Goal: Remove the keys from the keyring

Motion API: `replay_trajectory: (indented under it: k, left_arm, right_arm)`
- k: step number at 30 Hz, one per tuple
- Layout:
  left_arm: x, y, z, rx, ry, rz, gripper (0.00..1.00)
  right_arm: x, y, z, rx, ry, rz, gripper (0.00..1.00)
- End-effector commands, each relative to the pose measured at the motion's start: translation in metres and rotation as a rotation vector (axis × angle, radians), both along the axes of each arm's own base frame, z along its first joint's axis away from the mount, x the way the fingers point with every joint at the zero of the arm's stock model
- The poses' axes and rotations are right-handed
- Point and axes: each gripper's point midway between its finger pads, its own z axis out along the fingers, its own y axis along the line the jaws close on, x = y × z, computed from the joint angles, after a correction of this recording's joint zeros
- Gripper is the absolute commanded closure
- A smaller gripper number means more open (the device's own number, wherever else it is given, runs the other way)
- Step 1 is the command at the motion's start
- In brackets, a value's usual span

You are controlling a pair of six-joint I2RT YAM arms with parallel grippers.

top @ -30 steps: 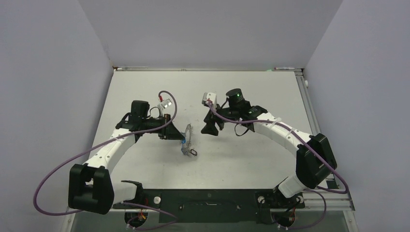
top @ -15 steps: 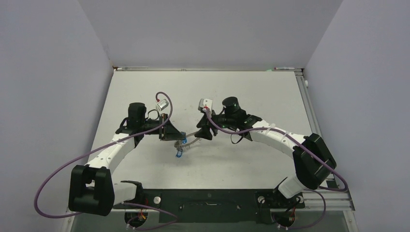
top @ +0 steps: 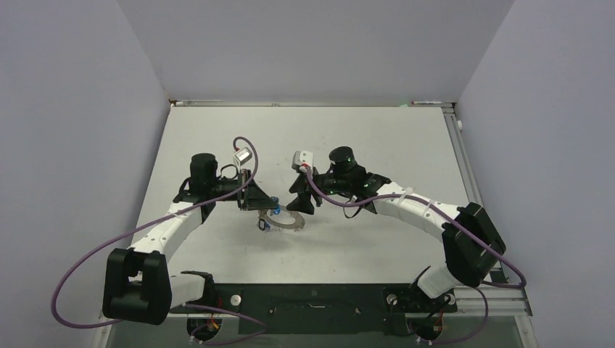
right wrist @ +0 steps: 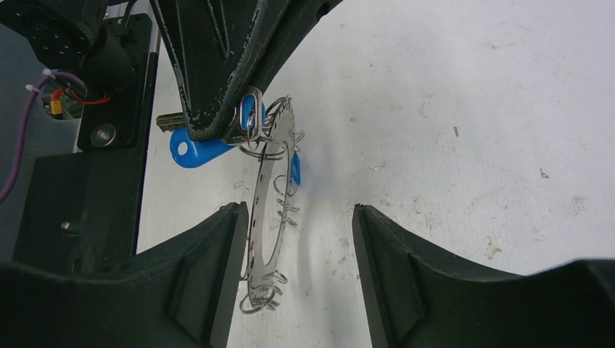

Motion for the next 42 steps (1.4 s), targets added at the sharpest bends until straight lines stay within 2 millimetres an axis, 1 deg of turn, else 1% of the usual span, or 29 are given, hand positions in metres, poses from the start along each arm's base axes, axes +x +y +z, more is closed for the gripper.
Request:
replay_trajectory:
  k: [1, 2, 4, 9, 12, 13, 16, 19, 22, 25, 28, 31, 36, 38, 42]
  left_arm:
    - [-0.008, 0.001, 0.014, 0.0, -0.121, -0.046, 1.0]
    - [-0.009, 0.001, 0.014, 0.016, -0.13, -0.047, 1.0]
    - [-0.012, 0.004, 0.006, 0.081, -0.122, -0.044, 1.0]
    - [-0.01, 0.006, 0.002, 0.194, -0.164, -0.009, 1.0]
    - [-0.011, 0.008, -0.008, 0.347, -0.242, -0.006, 1.0]
    - [-0.01, 0.008, -0.009, 0.392, -0.263, -0.006, 1.0]
    - [-0.004, 0.014, -0.012, 0.54, -0.357, -0.018, 1.0]
    - [-0.005, 0.02, -0.02, 0.678, -0.393, -0.074, 1.0]
    - [-0.002, 0.029, -0.023, 0.811, -0.428, -0.137, 1.0]
    - [-0.001, 0.037, -0.021, 0.912, -0.45, -0.186, 1.0]
    - [0.003, 0.044, -0.012, 1.003, -0.503, -0.199, 1.0]
    - [0.0, 0.042, -0.006, 0.99, -0.478, -0.188, 1.0]
    - [-0.022, 0.016, 0.002, 0.803, -0.349, -0.212, 1.0]
    - [-0.024, 0.013, 0.007, 0.734, -0.313, -0.213, 1.0]
    - [-0.02, 0.01, 0.023, 0.526, -0.137, -0.151, 1.0]
  right_arm:
    - [0.0, -0.004, 0.049, 0.074, -0.124, 0.043, 0.44]
    - [0.0, -0.006, 0.049, 0.07, -0.121, 0.045, 0.43]
    - [0.001, -0.01, 0.052, 0.073, -0.114, 0.043, 0.43]
    - [0.003, -0.018, 0.056, 0.078, -0.093, 0.023, 0.43]
    - [0.004, -0.02, 0.055, 0.069, -0.086, 0.01, 0.43]
    - [0.002, -0.021, 0.052, 0.058, -0.074, 0.008, 0.43]
    - [0.002, -0.023, 0.05, 0.048, -0.068, 0.005, 0.44]
    - [0.002, -0.024, 0.049, 0.042, -0.061, 0.004, 0.44]
    - [0.002, -0.024, 0.048, 0.039, -0.053, 0.0, 0.45]
    - [0.003, -0.025, 0.046, 0.038, -0.042, -0.005, 0.46]
    - [0.005, -0.027, 0.046, 0.041, -0.031, -0.015, 0.48]
    - [0.006, -0.027, 0.047, 0.055, -0.028, -0.029, 0.49]
    - [0.007, -0.022, 0.046, 0.087, -0.027, -0.033, 0.52]
    - [0.006, -0.018, 0.046, 0.096, -0.024, -0.026, 0.52]
    - [-0.001, -0.011, 0.049, 0.119, -0.025, -0.005, 0.52]
